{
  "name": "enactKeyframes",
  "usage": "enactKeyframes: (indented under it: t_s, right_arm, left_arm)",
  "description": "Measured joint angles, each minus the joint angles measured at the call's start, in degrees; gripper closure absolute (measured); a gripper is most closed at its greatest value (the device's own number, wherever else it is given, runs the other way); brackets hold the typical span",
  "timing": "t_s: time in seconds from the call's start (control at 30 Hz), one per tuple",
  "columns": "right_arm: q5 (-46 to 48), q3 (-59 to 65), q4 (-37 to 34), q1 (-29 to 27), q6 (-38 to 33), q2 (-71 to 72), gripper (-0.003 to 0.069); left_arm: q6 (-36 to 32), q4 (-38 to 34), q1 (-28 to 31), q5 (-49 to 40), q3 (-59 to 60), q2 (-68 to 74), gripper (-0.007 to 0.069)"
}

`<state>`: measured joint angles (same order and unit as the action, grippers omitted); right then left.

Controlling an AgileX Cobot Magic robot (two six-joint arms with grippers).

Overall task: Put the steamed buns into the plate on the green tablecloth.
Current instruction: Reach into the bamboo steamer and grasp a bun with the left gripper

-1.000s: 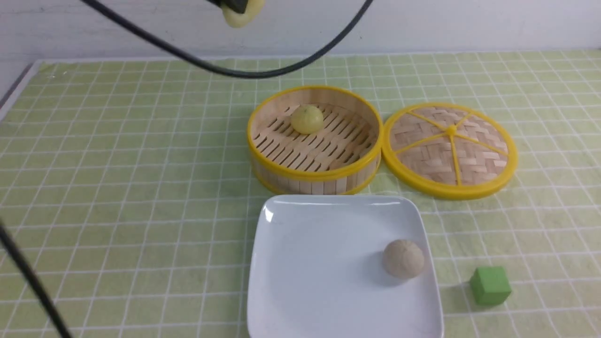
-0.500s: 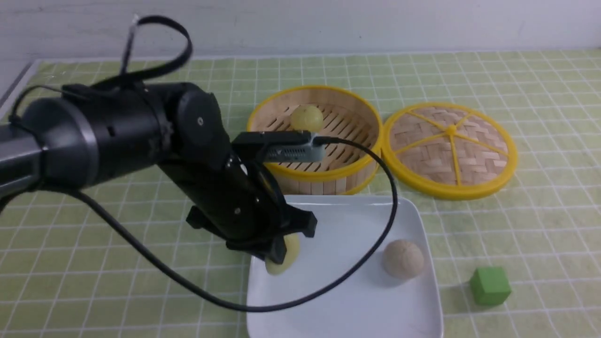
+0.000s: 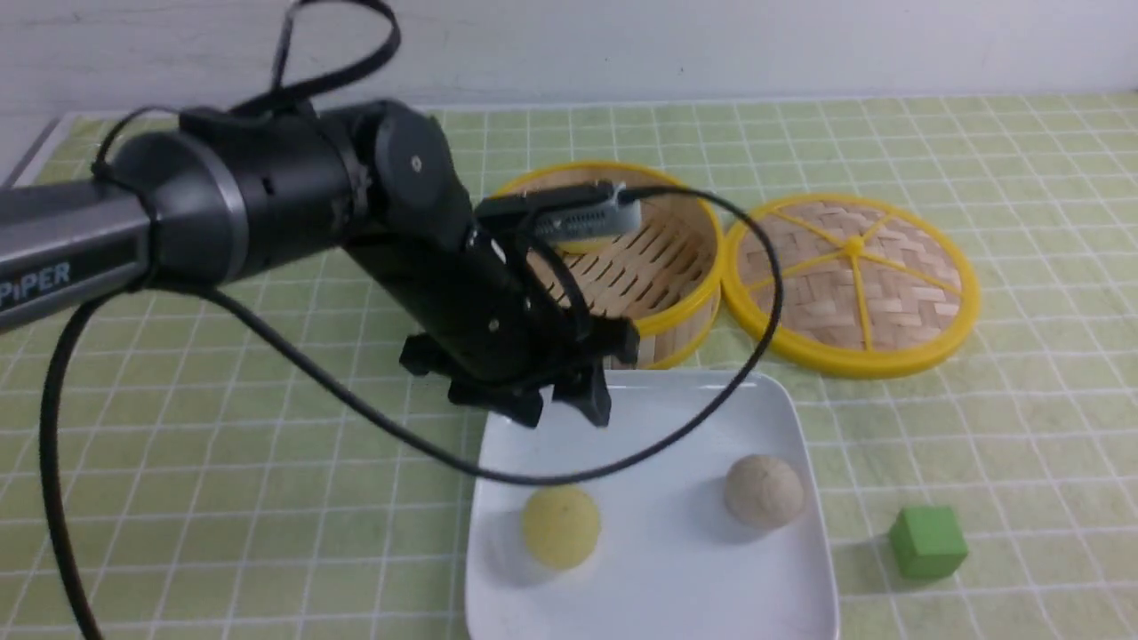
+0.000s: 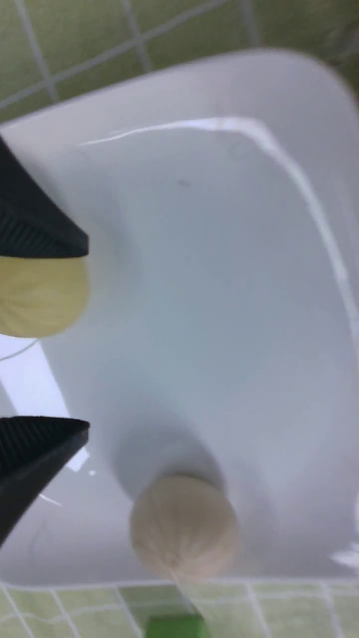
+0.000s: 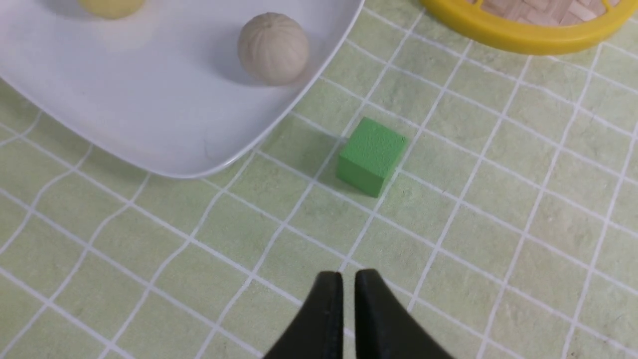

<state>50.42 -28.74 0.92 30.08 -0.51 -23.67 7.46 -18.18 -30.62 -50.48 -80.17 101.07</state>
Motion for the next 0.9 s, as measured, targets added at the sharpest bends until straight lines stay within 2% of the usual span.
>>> enactKeyframes:
  t_s: [0.07,0.17,0.2,0.23,0.27,0.37,0.43,0.5,0.57,0.6,0.67,0.73,0.9]
  right_arm:
    - [0.0,0.0,0.0,0.0,0.0,0.0,0.0595]
    - [0.0,0.0,0.0,0.0,0.0,0.0,0.0595]
    - [0.0,0.0,0.0,0.0,0.0,0.0,0.0595]
    - [0.0,0.0,0.0,0.0,0.0,0.0,0.0594]
    - [0.0,0.0,0.0,0.0,0.0,0.0,0.0594]
    - [0.0,0.0,0.0,0.0,0.0,0.0,0.0591]
    - [0.0,0.0,0.0,0.0,0.0,0.0,0.059]
    - [-0.05,0.0,0.0,0.0,0.0,0.0,0.0586]
    - [-0.05,0.0,0.0,0.0,0.0,0.0,0.0585]
    - [-0.1,0.0,0.0,0.0,0.51,0.0,0.0582]
    - [-0.1,0.0,0.0,0.0,0.51,0.0,0.0581]
    - [-0.88,0.21,0.0,0.0,1.03,0.0,0.058]
    - [-4.18,2.79,0.0,0.0,1.05,0.0,0.0574]
  left_arm:
    - [3.17,3.14,0.0,-3.72,-5.64,0.8,0.0299]
    - [5.15,8.73,0.17,-10.55,-16.32,4.34,0.0515]
    - [5.15,9.0,0.18,-11.53,-18.04,4.68,0.0526]
    - [5.98,10.39,0.66,-14.91,-25.36,7.81,0.0589]
    - [6.69,10.67,1.23,-16.77,-30.17,10.57,0.061]
    - [7.52,10.45,3.04,-19.77,-44.38,18.07,0.062]
    - [8.06,9.97,3.97,-19.98,-48.7,21.56,0.0614]
    - [8.58,8.75,5.79,-20.38,-58.06,29.0,0.0567]
    - [8.7,8.35,6.53,-20.46,-61.65,31.7,0.0537]
    - [8.77,8.11,7.49,-20.46,-66.26,36.42,0.0459]
    - [8.81,8.11,7.85,-20.46,-68.34,38.39,0.0414]
    - [8.81,8.11,8.39,-20.46,-71.95,42.06,0.0291]
    - [8.81,7.87,8.53,-18.68,-72.98,46.0,0.0137]
